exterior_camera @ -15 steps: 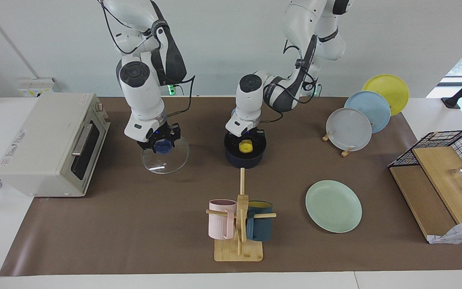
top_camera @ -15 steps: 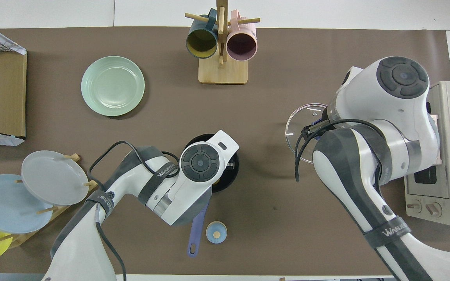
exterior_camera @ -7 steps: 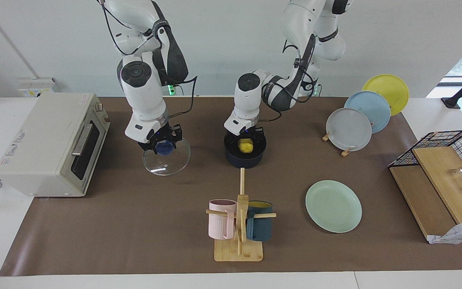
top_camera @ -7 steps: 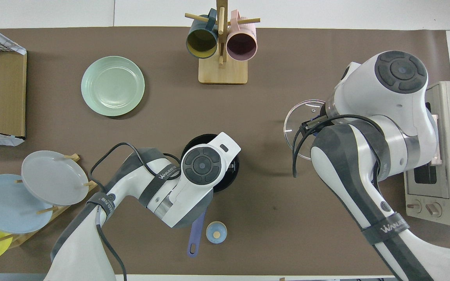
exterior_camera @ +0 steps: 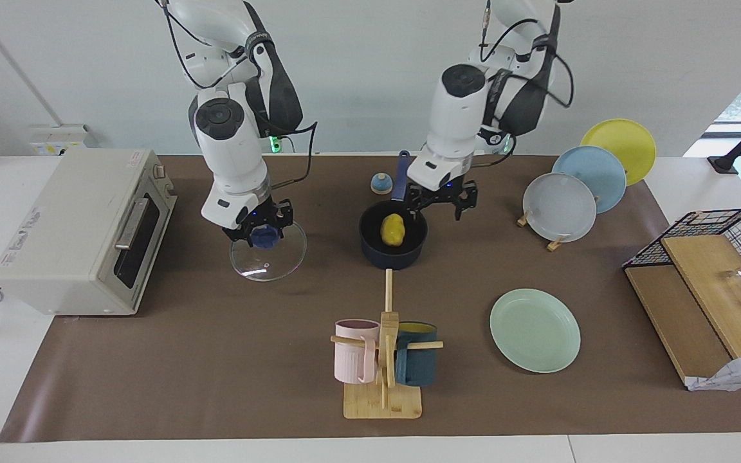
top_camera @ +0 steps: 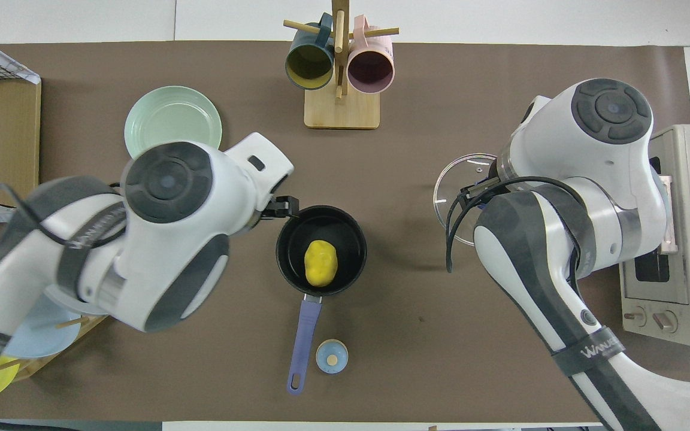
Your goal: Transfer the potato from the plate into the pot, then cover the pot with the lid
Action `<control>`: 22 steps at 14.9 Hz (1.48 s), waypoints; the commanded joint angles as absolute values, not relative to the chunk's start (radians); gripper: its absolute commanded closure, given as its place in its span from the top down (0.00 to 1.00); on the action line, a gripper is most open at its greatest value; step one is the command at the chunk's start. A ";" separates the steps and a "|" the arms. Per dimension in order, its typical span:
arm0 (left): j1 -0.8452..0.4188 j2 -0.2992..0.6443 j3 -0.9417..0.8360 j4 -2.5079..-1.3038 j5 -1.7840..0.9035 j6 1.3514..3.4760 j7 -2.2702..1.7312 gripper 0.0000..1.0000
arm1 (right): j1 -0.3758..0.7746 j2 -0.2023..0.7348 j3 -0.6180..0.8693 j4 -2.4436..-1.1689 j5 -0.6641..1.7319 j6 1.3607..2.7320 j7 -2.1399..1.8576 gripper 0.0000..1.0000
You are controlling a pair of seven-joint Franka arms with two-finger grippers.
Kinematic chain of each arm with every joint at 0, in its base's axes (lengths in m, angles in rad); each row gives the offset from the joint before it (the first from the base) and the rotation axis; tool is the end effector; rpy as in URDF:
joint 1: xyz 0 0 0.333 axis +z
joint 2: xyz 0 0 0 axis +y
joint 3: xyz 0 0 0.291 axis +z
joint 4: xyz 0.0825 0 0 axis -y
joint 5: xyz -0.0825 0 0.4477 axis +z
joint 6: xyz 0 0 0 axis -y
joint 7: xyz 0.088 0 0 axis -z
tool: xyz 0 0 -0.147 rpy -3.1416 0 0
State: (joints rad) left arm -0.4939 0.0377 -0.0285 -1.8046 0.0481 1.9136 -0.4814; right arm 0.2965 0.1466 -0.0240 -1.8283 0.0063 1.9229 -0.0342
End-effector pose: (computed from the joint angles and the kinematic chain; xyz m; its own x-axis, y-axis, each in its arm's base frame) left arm 0.5617 -0.3172 0.4399 0.9949 -0.0556 0.0838 -0.0552 -0.9985 -0.0073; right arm 0.6243 0.1754 0.3573 0.9527 0.2996 -0.0518 0.2998 -0.9540 -0.0041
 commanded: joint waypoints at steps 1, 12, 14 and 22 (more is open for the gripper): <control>-0.363 -0.014 -0.034 -1.721 0.057 1.780 -0.320 1.00 | 0.353 0.170 -0.023 -1.743 0.017 1.864 0.084 0.00; -0.135 -0.009 -0.023 -1.546 0.055 1.516 -0.028 1.00 | 0.661 0.251 -0.015 -1.646 0.038 1.947 0.669 0.00; -0.132 -0.015 -0.023 -1.548 0.057 1.505 -0.029 1.00 | 0.727 0.303 -0.017 -1.594 0.025 1.934 0.710 0.00; -0.129 -0.029 -0.025 -1.574 -0.035 1.516 -0.080 1.00 | 0.752 0.376 -0.014 -1.545 -0.032 1.931 0.767 0.00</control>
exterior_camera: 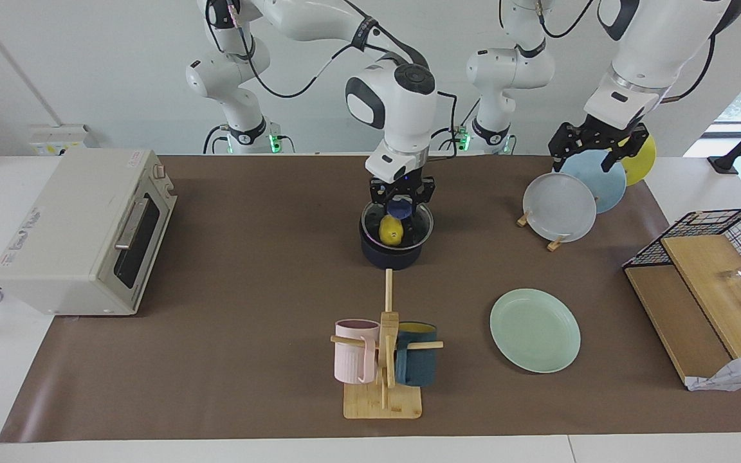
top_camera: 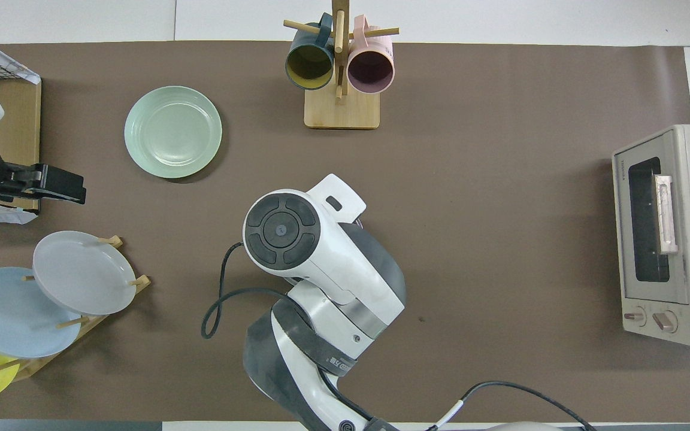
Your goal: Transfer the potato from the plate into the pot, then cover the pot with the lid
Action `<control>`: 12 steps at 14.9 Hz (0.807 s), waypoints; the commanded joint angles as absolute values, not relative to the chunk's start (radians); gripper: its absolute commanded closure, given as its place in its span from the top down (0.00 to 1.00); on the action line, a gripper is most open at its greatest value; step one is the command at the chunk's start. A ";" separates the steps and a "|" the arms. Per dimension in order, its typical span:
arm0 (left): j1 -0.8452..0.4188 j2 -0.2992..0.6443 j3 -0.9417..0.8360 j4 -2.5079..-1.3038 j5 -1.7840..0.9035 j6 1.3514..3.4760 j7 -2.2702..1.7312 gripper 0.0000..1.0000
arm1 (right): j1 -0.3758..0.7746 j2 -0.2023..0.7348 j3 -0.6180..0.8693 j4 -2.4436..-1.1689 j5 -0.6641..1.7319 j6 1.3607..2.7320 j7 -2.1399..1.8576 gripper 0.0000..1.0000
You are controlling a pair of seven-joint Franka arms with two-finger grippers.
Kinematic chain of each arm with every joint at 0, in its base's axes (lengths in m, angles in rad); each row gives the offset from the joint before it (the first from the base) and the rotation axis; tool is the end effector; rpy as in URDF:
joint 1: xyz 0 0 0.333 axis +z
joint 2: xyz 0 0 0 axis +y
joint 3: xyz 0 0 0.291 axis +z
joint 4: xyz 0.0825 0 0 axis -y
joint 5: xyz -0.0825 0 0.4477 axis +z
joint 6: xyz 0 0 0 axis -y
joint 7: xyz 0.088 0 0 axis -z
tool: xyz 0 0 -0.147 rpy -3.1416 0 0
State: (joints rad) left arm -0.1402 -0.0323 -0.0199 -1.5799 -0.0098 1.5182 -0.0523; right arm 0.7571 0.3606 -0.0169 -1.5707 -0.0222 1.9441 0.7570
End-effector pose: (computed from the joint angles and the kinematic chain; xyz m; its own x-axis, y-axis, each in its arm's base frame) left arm 0.5944 -0.0976 0.5699 0.9937 -0.1080 -0.0298 -0.1078 -0.9941 0.0076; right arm 0.5309 0.4830 0.3497 0.9996 -0.0076 0.0276 -0.0079 -0.9999 0.0107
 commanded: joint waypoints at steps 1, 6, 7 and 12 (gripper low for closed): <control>-0.127 -0.028 -0.026 -1.568 -0.040 1.522 -0.081 1.00 | 0.750 0.379 -0.014 -1.548 -0.032 1.930 0.765 0.00; -0.077 -0.038 -0.037 -1.569 -0.034 1.569 -0.080 1.00 | 0.749 0.377 -0.011 -1.566 -0.018 1.924 0.765 0.00; -0.069 -0.052 -0.038 -1.574 -0.034 1.559 -0.078 1.00 | 0.747 0.377 -0.011 -1.572 -0.018 1.919 0.765 0.00; -0.029 -0.084 -0.084 -1.626 -0.035 1.565 -0.066 1.00 | 0.746 0.373 -0.011 -1.585 0.014 1.917 0.767 0.00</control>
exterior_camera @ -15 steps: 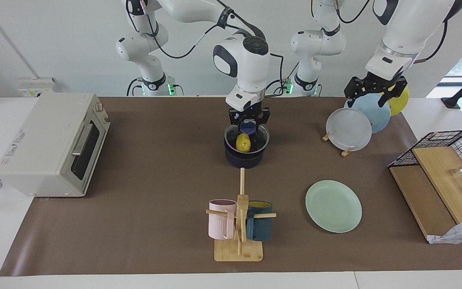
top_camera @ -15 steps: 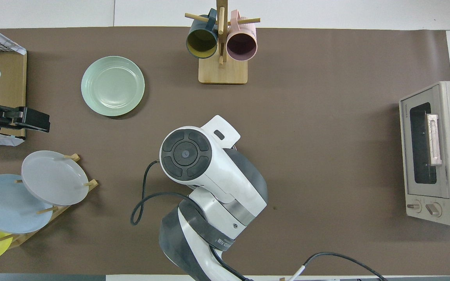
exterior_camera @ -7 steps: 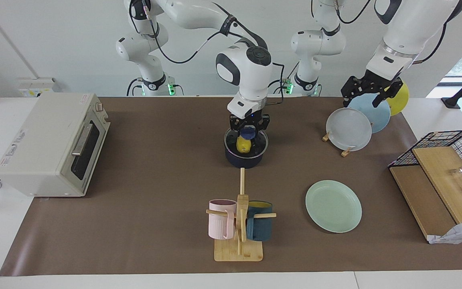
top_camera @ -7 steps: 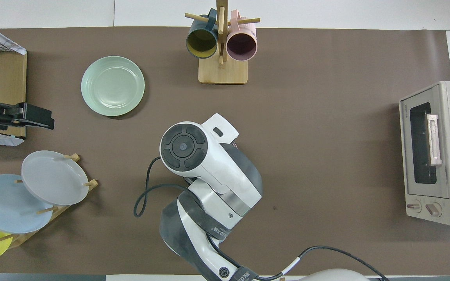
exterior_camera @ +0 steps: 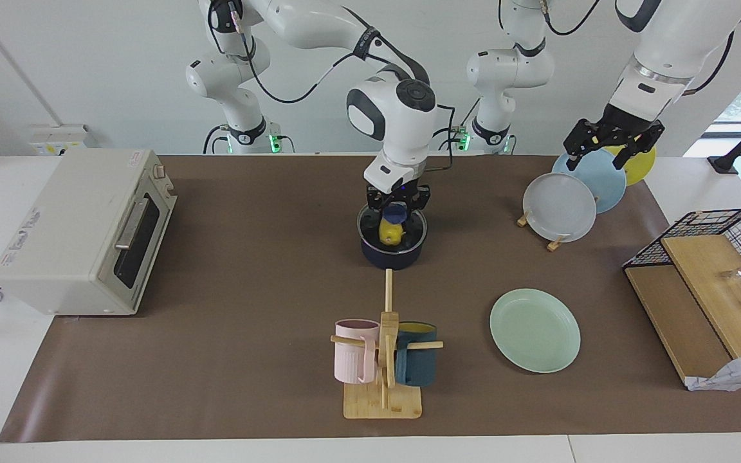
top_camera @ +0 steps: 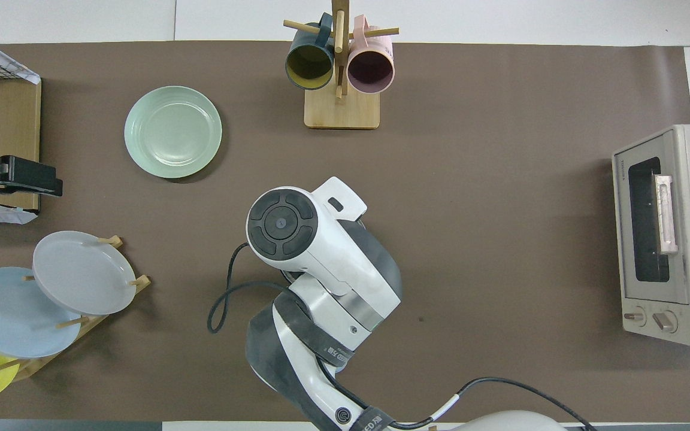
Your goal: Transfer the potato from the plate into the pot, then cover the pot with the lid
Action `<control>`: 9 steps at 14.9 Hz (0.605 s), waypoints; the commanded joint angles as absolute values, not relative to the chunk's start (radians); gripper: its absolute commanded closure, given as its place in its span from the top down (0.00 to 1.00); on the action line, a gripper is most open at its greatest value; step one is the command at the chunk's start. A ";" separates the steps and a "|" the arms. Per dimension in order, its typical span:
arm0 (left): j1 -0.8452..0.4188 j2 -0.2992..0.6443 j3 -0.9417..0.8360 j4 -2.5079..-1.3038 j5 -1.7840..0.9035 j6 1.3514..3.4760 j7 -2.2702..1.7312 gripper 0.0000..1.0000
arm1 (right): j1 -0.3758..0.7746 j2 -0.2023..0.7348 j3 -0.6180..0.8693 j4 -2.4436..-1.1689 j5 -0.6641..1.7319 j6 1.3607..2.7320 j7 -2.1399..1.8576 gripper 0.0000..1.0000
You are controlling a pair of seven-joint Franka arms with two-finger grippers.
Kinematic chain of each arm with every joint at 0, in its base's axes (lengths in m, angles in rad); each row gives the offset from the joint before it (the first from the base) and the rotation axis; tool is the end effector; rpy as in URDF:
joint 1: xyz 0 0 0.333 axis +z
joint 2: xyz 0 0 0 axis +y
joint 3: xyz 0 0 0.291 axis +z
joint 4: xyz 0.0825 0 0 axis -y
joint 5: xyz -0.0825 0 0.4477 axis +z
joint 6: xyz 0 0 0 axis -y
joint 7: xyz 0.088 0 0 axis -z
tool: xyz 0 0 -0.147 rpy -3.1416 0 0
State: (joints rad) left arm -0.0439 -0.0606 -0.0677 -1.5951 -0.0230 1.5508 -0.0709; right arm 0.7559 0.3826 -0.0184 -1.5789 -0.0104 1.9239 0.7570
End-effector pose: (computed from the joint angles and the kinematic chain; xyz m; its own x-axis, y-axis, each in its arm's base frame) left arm 0.5953 -0.0711 0.5815 0.9990 -0.0411 0.0148 -0.0414 -0.9989 0.0200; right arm 0.5278 0.4793 0.3278 0.9998 -0.0148 -0.0160 -0.0142 -0.9992 0.0378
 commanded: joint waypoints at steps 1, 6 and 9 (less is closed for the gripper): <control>-0.038 -0.078 -0.078 -1.608 -0.035 1.556 -0.066 1.00 | 0.746 0.373 -0.011 -1.585 0.014 1.917 0.767 0.00; -0.074 -0.052 -0.044 -1.557 -0.037 1.502 -0.066 1.00 | 0.746 0.370 -0.011 -1.604 0.014 1.942 0.767 0.00; -0.074 -0.051 -0.046 -1.562 -0.034 1.456 -0.064 1.00 | 0.744 0.370 -0.011 -1.615 0.014 1.965 0.767 0.00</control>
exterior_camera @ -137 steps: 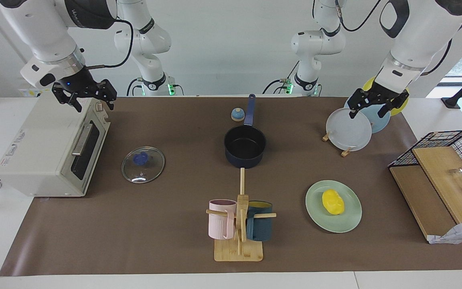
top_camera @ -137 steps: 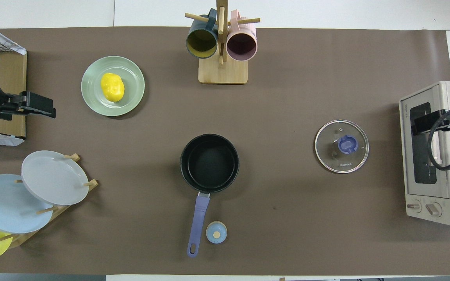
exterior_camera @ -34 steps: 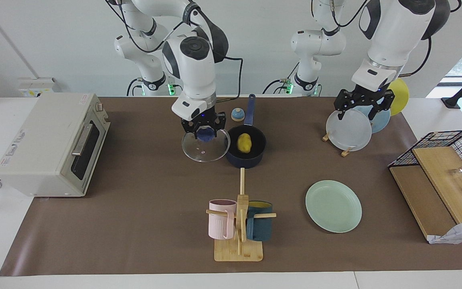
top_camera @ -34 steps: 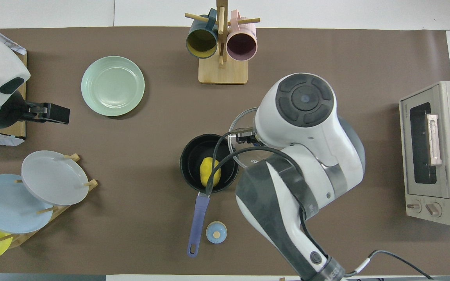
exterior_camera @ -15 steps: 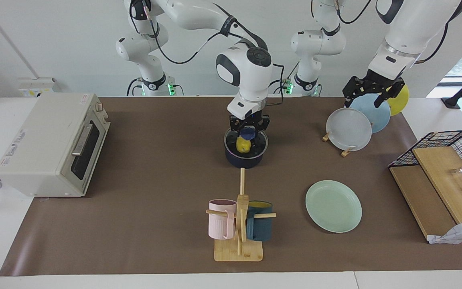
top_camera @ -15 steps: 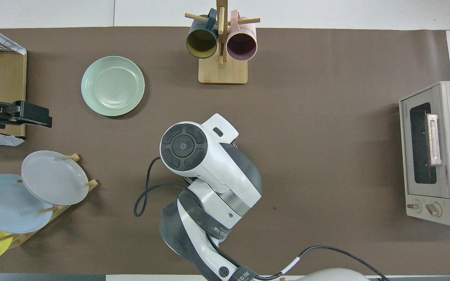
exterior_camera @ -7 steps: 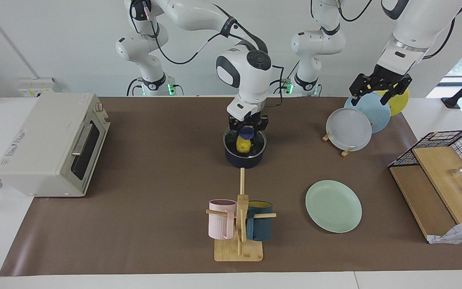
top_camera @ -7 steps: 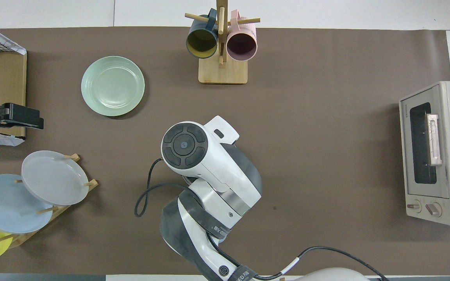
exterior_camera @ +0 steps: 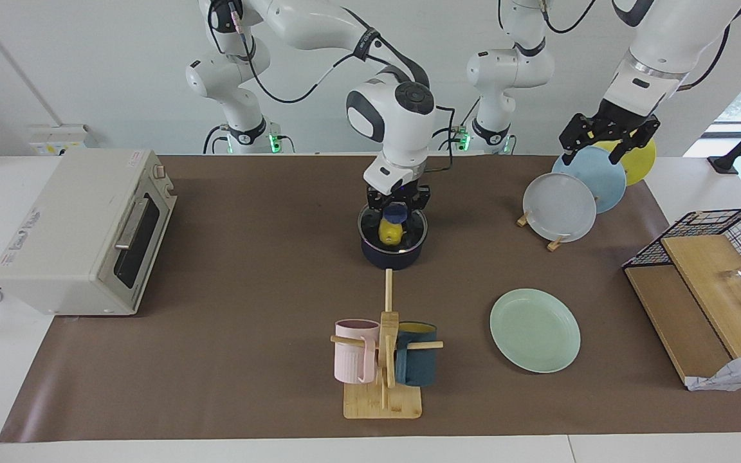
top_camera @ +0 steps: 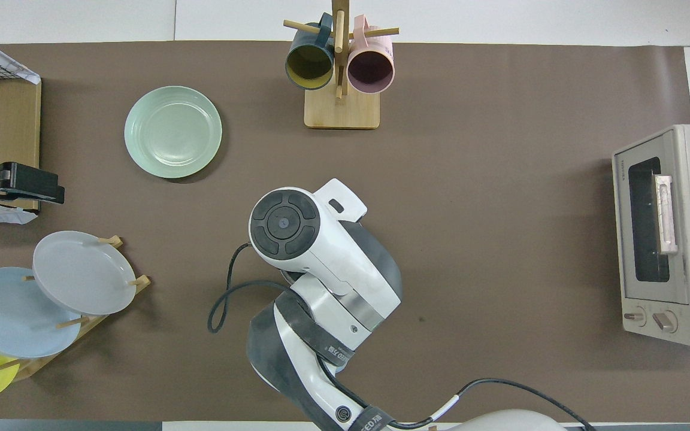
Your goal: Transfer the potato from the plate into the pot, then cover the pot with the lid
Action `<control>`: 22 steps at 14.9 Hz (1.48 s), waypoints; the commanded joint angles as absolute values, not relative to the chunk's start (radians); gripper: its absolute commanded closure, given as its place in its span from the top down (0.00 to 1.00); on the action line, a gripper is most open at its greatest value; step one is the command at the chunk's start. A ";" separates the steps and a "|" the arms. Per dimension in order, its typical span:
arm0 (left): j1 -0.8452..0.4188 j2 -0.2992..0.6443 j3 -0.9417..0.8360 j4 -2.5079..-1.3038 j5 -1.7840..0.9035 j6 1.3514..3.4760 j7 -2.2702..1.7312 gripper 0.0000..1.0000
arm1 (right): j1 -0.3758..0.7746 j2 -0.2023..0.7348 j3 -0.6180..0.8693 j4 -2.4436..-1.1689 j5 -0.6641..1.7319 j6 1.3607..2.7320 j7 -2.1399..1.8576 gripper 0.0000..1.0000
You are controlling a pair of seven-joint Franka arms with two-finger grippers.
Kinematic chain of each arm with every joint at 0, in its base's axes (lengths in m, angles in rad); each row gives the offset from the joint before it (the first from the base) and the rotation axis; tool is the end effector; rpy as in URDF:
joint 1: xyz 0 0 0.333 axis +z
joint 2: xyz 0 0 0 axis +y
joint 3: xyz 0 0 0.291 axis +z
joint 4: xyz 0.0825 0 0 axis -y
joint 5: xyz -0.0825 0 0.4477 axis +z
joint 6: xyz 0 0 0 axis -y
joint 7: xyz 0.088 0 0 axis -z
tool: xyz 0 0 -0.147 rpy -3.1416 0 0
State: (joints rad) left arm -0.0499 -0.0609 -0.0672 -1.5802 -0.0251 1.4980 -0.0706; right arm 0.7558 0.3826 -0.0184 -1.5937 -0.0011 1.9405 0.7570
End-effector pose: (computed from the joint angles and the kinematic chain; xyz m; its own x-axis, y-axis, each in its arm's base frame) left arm 0.5878 -0.0740 0.5850 0.9986 -0.0481 -0.0228 -0.0476 -0.9987 0.0194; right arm 0.5264 0.4791 0.3213 0.9996 -0.0183 -0.0206 -0.0177 -0.9994 0.0303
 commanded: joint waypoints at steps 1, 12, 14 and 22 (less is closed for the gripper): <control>-0.074 -0.051 -0.046 -1.562 -0.034 1.444 -0.066 1.00 | 0.744 0.371 -0.011 -1.615 0.014 1.965 0.767 0.00; -0.074 -0.049 -0.046 -1.560 -0.009 1.459 -0.011 1.00 | 0.744 0.367 -0.011 -1.634 0.017 1.991 0.767 0.00; -0.071 -0.049 -0.046 -1.560 -0.009 1.459 -0.018 1.00 | 0.742 0.367 -0.009 -1.634 0.018 1.991 0.767 0.19; -0.060 -0.060 -0.046 -1.578 -0.011 1.460 -0.025 1.00 | 0.698 0.362 -0.012 -1.595 0.014 1.974 0.744 1.00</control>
